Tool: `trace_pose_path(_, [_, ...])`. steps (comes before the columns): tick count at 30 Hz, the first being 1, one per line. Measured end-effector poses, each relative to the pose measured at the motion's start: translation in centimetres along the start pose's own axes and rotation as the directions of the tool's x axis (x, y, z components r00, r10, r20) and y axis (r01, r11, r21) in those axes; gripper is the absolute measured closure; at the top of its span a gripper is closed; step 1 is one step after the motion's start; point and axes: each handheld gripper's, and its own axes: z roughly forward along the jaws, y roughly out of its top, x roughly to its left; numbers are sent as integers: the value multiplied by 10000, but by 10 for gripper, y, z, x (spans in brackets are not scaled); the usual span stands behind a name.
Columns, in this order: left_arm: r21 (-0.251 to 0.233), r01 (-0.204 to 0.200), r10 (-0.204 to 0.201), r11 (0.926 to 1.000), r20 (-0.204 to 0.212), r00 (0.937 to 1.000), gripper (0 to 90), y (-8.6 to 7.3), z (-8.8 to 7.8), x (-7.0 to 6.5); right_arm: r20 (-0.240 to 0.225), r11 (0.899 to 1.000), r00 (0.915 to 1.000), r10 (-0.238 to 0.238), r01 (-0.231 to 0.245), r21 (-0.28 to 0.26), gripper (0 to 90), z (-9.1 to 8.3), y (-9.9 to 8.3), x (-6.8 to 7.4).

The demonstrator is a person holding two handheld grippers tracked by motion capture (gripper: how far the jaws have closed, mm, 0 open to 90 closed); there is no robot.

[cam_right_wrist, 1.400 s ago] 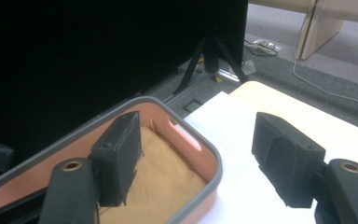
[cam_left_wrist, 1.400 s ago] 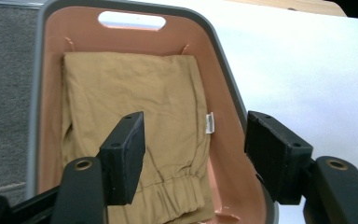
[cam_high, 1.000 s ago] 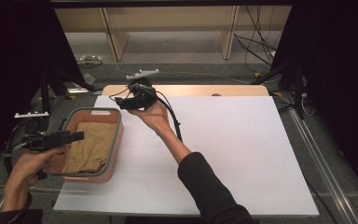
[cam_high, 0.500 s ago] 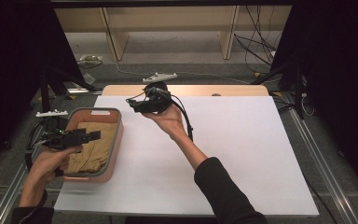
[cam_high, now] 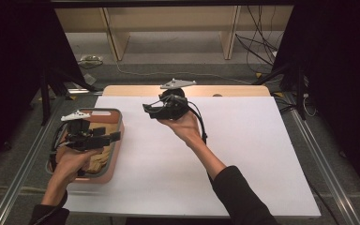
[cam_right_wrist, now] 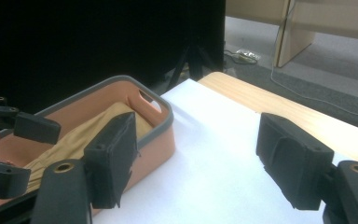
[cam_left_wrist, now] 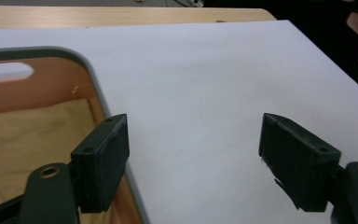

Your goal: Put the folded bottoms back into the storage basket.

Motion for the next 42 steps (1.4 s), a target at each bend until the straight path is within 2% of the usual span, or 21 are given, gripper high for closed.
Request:
trace_pose_path(4, [-58,-132,134,9999,339,9993,231,-1,6,-9,15,10000,10000,13,-13,-38,300,-9,-5,-4])
trace_pose_path(9, [-86,-521,525,9986,533,9972,226,-4,14,-22,132,9998,9998,126,-123,-169,300,-24,-14,-13])
trace_pose_path(19, [-866,-875,954,9924,914,9912,226,-12,21,-37,232,9993,9997,58,-49,-370,294,-51,-32,-19])
trace_pose_path(21, [-858,-1043,1122,9908,933,9893,226,-13,22,-41,284,9994,9996,25,-15,-350,283,-55,-36,-20])
trace_pose_path(30, [-1205,-1208,1340,9853,1083,9850,219,-19,25,-50,111,9974,9997,224,-216,-691,212,-72,-49,-20])
trace_pose_path(34, [-1256,-1353,1500,9828,1162,9818,203,-23,29,-58,266,9969,9995,181,-160,-770,165,-80,-57,-18])
trace_pose_path(38, [-1331,-1534,1692,9792,1166,9787,182,-24,30,-62,213,9964,9996,198,-180,-825,159,-86,-65,-18])
trace_pose_path(42, [-1564,-1524,1721,9759,1212,9776,161,-26,31,-67,197,9955,9994,268,-249,-912,159,-92,-73,-20])
